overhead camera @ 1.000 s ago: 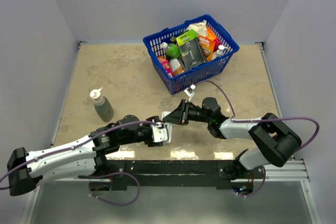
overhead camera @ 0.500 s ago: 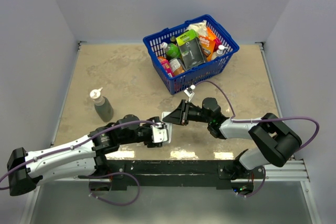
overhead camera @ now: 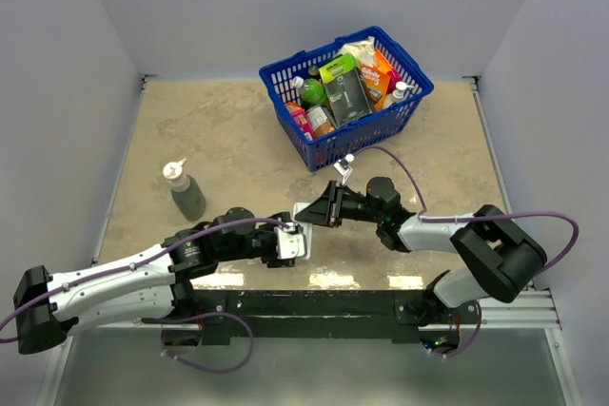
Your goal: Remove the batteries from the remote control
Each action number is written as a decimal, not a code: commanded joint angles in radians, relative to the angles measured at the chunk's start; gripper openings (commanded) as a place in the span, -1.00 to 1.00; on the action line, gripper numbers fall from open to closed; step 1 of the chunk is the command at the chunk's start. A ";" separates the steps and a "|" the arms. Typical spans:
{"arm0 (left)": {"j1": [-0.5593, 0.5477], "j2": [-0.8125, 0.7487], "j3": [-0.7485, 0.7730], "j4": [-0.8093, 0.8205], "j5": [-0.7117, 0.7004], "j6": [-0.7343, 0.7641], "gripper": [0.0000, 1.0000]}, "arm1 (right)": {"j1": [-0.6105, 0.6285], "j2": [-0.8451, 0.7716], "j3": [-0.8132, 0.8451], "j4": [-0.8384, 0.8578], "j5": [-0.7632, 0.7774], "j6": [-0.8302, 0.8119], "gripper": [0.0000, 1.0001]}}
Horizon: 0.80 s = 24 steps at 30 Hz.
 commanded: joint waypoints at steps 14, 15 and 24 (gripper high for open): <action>-0.005 0.021 0.020 0.005 -0.063 0.060 0.26 | -0.002 -0.042 0.000 0.067 -0.023 0.017 -1.00; -0.007 0.026 0.023 0.007 -0.068 0.066 0.26 | -0.002 -0.042 -0.002 0.065 -0.023 0.017 -1.00; -0.007 0.062 0.045 0.016 -0.108 0.111 0.25 | -0.002 -0.026 -0.012 0.088 -0.025 0.027 -1.00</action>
